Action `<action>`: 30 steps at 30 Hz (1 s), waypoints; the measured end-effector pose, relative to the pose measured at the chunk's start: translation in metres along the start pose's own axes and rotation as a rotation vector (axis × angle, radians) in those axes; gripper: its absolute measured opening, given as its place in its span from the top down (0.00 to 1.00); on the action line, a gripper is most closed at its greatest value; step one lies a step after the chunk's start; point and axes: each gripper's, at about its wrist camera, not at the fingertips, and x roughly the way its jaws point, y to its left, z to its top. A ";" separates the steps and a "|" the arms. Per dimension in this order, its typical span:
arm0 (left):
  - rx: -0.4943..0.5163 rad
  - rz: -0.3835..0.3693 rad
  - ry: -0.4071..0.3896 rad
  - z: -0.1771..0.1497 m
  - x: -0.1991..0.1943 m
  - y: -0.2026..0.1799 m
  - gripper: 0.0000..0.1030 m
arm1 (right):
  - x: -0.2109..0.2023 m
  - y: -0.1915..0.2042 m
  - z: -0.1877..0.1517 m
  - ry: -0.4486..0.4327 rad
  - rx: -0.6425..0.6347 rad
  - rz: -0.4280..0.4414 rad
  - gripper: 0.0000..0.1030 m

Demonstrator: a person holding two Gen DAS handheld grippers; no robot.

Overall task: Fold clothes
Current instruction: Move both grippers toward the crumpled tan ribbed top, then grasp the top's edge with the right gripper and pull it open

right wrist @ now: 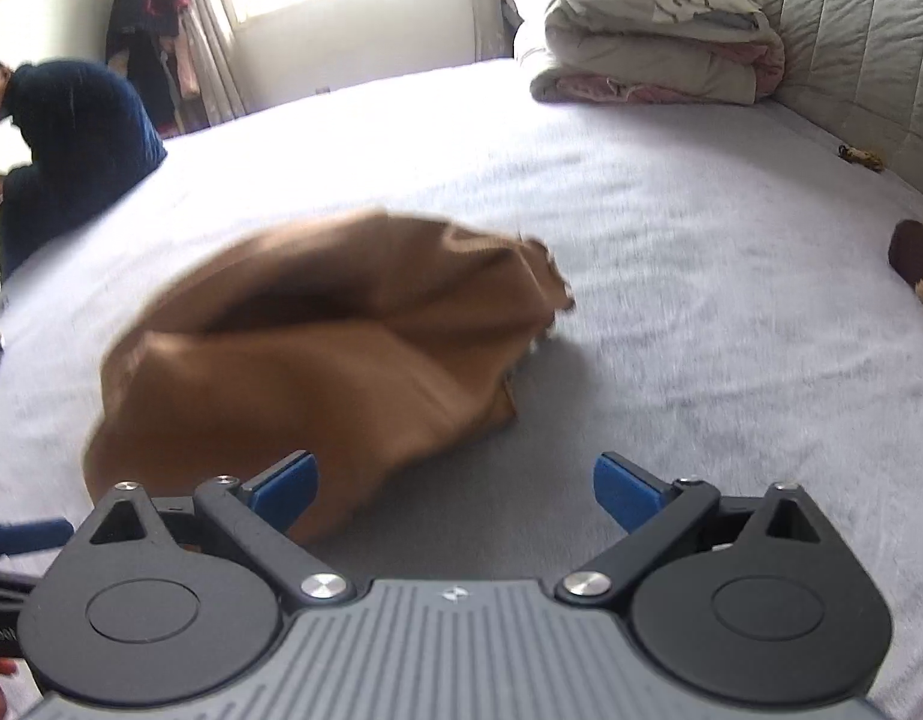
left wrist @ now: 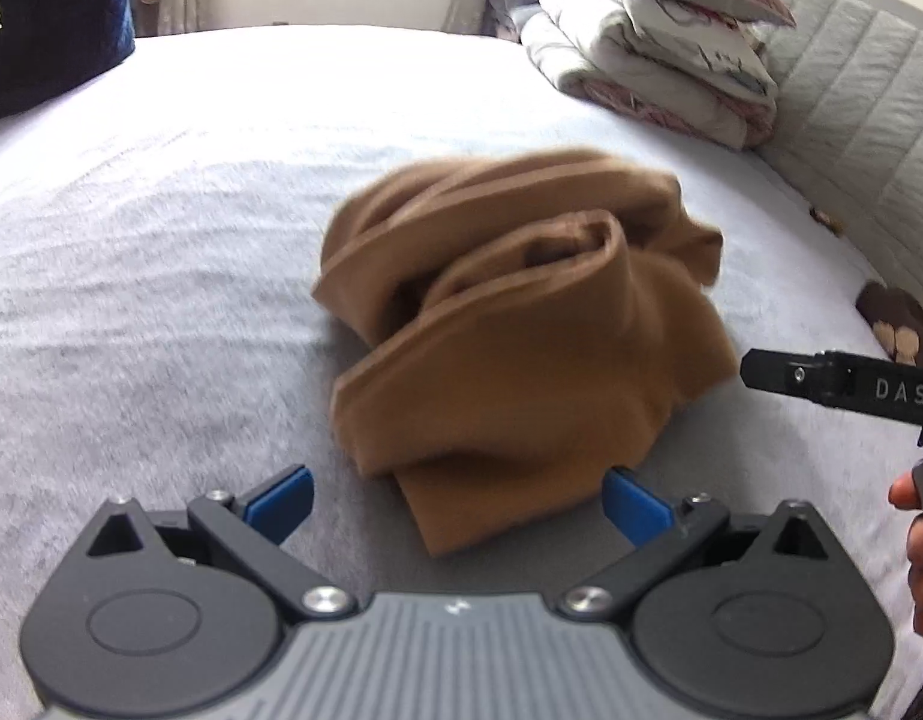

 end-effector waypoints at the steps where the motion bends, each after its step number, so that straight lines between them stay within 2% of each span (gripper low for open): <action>1: -0.017 -0.013 -0.002 0.004 -0.001 0.004 0.00 | 0.002 -0.001 0.002 -0.006 0.013 0.009 0.08; 4: -0.036 -0.042 -0.023 0.003 -0.008 0.015 0.00 | 0.012 -0.005 -0.001 -0.003 0.042 0.045 0.13; 7: -0.053 -0.032 0.040 -0.008 0.007 0.036 0.00 | 0.026 -0.006 -0.006 0.027 0.051 0.069 0.23; 10: -0.062 -0.024 0.056 -0.008 0.015 0.043 0.00 | 0.036 -0.009 -0.007 0.049 0.078 0.094 0.30; 15: -0.059 -0.046 0.055 -0.019 0.024 0.041 0.02 | 0.043 -0.016 -0.009 0.062 0.161 0.207 0.42; 18: -0.027 -0.049 0.044 -0.021 0.027 0.039 0.02 | 0.047 -0.014 -0.010 0.078 0.177 0.254 0.54; 21: 0.007 -0.053 0.026 -0.019 0.021 0.030 0.02 | 0.049 -0.008 -0.010 0.085 0.167 0.284 0.72; 23: 0.013 -0.057 0.016 -0.021 0.013 0.023 0.02 | 0.049 -0.006 -0.012 0.086 0.166 0.300 0.88; 25: 0.013 -0.059 0.011 -0.021 0.009 0.021 0.02 | 0.046 -0.006 -0.013 0.078 0.176 0.301 0.95; 30: 0.000 -0.082 -0.055 -0.018 -0.034 -0.001 0.02 | 0.028 -0.002 -0.008 0.002 0.147 0.262 0.96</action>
